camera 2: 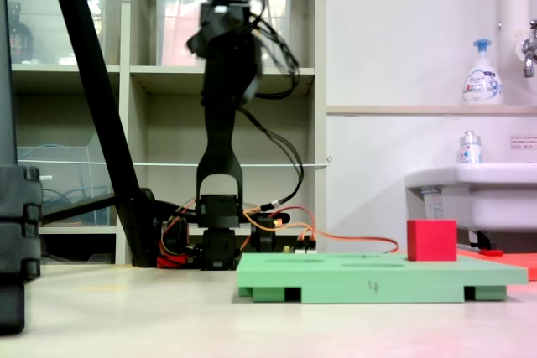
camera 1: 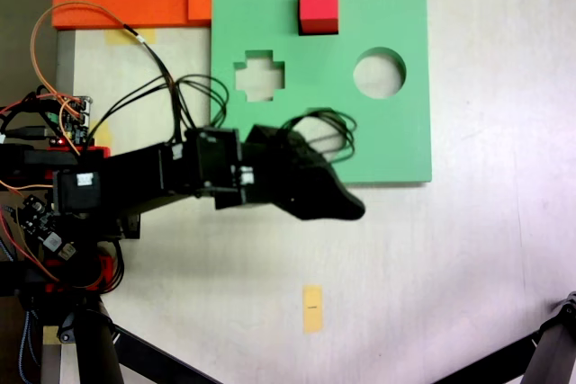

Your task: Put the square block into the corresponding hole

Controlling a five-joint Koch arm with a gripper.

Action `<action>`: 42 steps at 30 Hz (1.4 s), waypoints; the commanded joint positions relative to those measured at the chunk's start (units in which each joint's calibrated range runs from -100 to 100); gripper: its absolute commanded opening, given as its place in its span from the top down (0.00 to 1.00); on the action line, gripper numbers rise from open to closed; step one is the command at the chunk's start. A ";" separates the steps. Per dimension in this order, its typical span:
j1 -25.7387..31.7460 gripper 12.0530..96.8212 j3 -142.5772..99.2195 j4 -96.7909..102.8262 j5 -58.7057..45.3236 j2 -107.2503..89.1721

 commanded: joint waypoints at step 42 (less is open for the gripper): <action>-1.95 0.57 -141.60 100.12 -20.66 -63.75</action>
